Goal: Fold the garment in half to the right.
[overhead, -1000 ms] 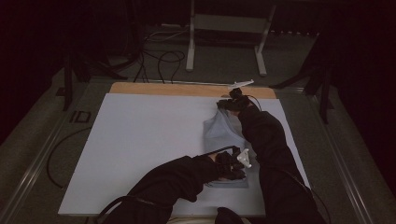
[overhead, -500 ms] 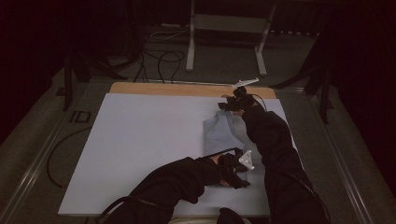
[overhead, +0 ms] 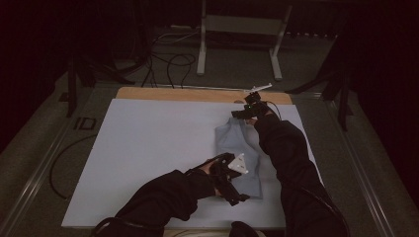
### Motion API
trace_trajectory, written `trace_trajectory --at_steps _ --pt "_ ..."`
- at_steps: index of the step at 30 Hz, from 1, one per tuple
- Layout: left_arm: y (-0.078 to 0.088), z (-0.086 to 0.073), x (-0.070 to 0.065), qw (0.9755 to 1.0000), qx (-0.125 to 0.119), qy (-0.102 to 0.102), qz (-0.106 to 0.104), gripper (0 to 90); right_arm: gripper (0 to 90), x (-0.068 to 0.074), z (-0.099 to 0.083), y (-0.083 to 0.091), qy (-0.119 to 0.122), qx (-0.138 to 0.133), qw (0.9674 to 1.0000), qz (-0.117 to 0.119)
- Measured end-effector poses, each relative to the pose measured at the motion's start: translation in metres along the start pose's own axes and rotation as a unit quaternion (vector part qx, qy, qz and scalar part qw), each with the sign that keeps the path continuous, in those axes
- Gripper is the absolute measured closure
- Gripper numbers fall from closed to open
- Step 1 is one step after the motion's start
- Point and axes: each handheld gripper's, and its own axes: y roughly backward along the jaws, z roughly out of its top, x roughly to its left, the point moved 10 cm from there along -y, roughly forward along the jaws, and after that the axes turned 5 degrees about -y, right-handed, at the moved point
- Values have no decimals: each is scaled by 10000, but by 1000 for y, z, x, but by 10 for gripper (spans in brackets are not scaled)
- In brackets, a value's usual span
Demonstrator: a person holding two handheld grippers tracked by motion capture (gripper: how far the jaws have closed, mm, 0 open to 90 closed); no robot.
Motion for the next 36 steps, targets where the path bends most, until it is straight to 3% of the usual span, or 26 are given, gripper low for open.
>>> trace_trajectory --at_steps 1,5,9,14,17,23,26,30,36 --pt "11 -8 5 9996 -162 102 216 4 307 1 -1 0 -29 36 10000 10" --pt "29 -24 16 9967 -424 340 606 4 293 5 -12 -6 -186 324 9993 -81" --pt "43 -43 21 9943 -408 444 882 4 324 8 -19 -10 -260 473 9985 -75" --pt "58 -65 21 9918 -467 584 1035 4 430 9 -22 -11 -276 526 9982 -62" --pt "64 -78 21 9900 -477 741 1097 3 541 9 -23 -11 -291 567 9980 -27" --pt "72 -108 19 9865 -457 1056 1162 4 758 15 -26 -12 -158 642 9978 91" --pt "75 -122 17 9844 -430 1216 1194 4 824 18 -26 -12 -87 646 9978 134" --pt "78 -135 15 9812 -470 1358 1290 4 847 22 -23 -12 112 576 9981 205" --pt "84 -146 19 9754 -584 1573 1430 4 847 32 -8 -4 182 84 9973 705"
